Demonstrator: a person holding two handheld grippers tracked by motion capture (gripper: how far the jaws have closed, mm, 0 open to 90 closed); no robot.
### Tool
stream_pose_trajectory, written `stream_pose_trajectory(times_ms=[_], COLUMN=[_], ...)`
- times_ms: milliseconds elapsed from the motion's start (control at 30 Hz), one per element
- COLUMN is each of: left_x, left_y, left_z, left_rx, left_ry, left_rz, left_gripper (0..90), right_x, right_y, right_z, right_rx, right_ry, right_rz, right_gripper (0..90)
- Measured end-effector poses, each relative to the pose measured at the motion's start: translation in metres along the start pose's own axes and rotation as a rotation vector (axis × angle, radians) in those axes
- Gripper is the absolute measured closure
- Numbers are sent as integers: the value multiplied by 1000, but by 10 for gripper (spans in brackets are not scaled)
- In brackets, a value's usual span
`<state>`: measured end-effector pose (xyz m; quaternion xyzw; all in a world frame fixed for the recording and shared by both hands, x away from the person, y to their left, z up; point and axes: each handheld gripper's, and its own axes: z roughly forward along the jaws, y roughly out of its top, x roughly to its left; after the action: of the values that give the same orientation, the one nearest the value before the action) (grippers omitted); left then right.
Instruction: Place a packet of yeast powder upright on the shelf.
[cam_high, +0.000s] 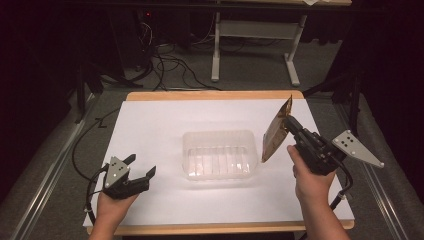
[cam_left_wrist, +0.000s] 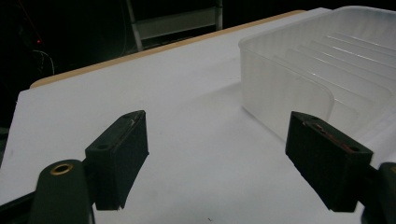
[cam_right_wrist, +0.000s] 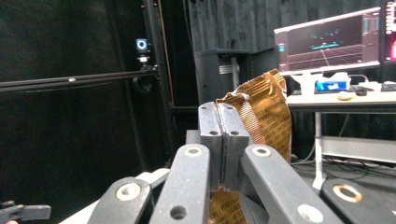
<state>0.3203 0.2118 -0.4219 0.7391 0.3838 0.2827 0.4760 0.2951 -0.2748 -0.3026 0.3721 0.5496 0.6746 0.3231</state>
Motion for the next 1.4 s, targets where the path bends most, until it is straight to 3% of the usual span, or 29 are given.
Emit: stream_pose_trajectory(times_ms=[200, 667, 1033, 1400], left_x=[1, 4, 15, 17], left_y=[0, -1, -2, -3], left_z=[-1, -2, -7, -10], left_rx=[2, -4, -15, -19], left_ry=[4, 9, 51, 60], left_rz=[-1, -12, -51, -61], left_gripper=[218, 218, 218, 218], right_x=[11, 45, 69, 87], right_y=[2, -17, -32, -41], right_z=[12, 50, 78, 99], right_rx=[6, 46, 69, 86], right_ry=[32, 114, 164, 200], right_rz=[-9, 0, 9, 6], right_gripper=[900, 900, 900, 900])
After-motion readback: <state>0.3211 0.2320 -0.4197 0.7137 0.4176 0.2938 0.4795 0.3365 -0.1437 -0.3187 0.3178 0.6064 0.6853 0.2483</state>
